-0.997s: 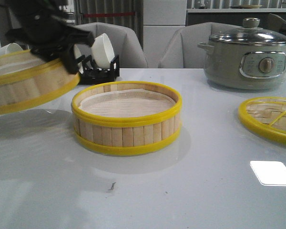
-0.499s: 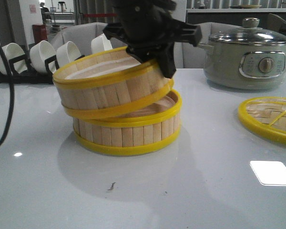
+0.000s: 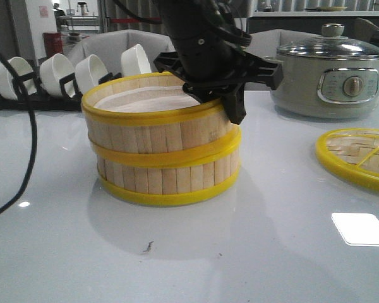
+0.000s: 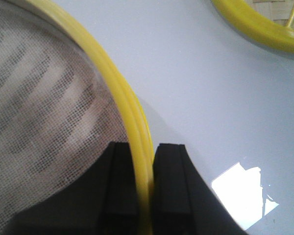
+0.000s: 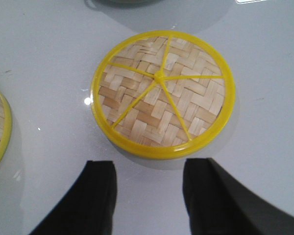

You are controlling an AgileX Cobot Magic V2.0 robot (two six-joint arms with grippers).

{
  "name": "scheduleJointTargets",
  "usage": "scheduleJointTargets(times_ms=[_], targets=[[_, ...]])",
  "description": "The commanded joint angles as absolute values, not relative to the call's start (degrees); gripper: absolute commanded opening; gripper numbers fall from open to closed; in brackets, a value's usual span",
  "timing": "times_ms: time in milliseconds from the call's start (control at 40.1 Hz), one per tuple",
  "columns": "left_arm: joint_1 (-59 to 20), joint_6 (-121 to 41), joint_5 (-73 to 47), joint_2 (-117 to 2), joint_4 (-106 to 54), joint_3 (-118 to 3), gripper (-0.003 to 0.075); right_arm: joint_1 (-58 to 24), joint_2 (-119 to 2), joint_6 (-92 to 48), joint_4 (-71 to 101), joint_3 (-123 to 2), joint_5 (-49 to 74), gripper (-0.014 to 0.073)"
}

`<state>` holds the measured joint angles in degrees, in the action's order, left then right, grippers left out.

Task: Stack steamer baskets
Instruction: 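Lift the basket with the left gripper over the middle basket, then lower the basket onto the middle basket and open the left gripper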

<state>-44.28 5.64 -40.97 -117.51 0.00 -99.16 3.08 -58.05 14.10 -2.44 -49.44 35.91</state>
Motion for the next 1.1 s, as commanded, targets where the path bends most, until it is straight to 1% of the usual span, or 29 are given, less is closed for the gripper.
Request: scheduleJointTargets(times_ms=[0,1072], targets=[[-44.8,5.3,-34.7,-114.5,-0.5,-101.4,0.0086,3.3,-57.6,13.9,-2.6,-51.5,32.6,0.0417],[-44.8,5.3,-32.5,-114.6,-0.7,-101.4,0.0087,3.3,-57.6,13.9,-2.6,-51.5,33.9,0.0417]])
